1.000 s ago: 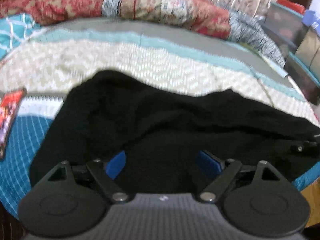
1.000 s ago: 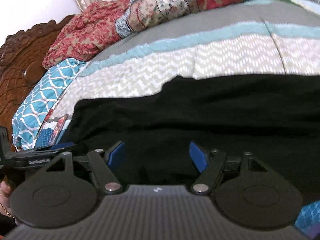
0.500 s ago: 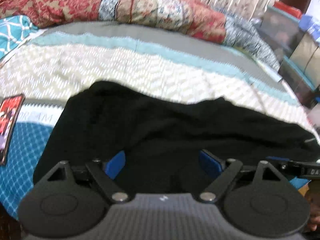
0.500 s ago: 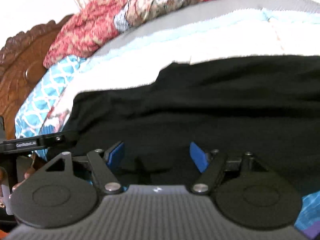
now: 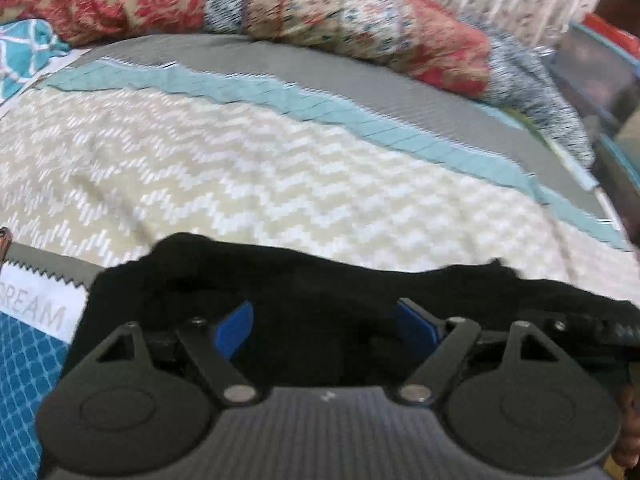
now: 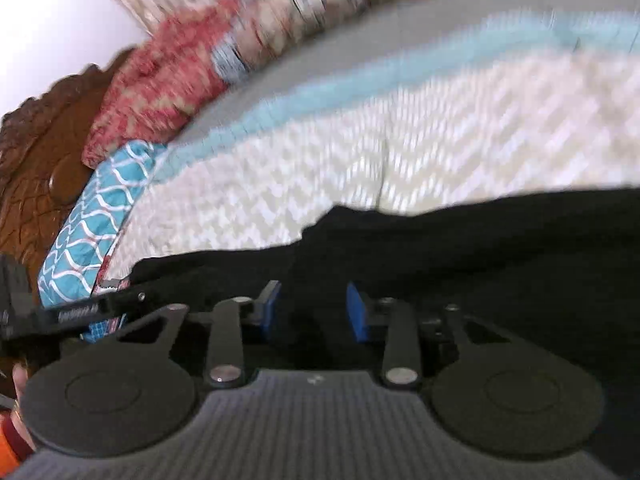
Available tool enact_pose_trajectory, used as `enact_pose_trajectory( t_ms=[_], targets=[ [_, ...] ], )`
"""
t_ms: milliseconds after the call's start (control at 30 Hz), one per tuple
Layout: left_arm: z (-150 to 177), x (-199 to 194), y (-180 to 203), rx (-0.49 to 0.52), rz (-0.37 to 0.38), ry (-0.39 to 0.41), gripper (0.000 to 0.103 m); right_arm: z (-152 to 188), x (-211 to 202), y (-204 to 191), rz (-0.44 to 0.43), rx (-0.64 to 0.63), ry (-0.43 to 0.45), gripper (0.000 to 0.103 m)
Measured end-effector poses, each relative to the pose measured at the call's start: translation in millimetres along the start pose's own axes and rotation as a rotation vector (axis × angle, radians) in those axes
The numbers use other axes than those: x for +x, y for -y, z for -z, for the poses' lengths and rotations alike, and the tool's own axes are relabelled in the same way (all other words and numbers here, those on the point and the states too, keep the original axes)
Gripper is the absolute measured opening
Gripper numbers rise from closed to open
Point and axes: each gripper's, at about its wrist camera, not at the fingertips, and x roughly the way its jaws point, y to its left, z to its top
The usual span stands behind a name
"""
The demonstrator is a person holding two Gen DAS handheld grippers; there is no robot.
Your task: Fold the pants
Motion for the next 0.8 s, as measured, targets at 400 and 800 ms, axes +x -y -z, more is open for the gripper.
enact_pose_trajectory(
  t_ms=[400,800],
  targets=[
    [9,2,8,0.068,-0.057,0.015,0.081,-36,17,39,0.112,0.147,0.109,0.011],
    [42,13,109,0.243,0.109,-0.096,0.084,48,-136,124,0.241,0.116,0.324,0.039]
  ],
)
